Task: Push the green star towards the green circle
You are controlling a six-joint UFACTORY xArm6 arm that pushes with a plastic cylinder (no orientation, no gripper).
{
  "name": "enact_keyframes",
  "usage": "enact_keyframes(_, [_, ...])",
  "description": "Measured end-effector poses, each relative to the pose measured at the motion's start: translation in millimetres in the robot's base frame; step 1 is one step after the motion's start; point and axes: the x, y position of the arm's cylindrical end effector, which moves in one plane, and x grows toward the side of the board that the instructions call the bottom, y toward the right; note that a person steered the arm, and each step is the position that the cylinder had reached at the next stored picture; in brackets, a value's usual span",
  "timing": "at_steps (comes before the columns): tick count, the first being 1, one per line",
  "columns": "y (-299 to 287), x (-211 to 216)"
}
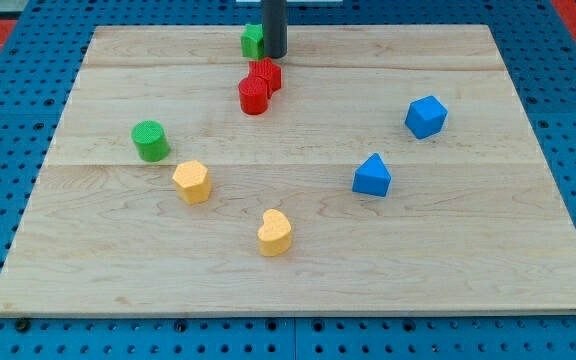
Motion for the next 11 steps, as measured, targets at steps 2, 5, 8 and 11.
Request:
enact_keyframes(2, [-50.3,-19.0])
enact_keyframes(5, [-42.5,-18.9])
enact_keyframes(8, [-163.7,-19.4])
enact_keyframes(11, [-163.7,11.7])
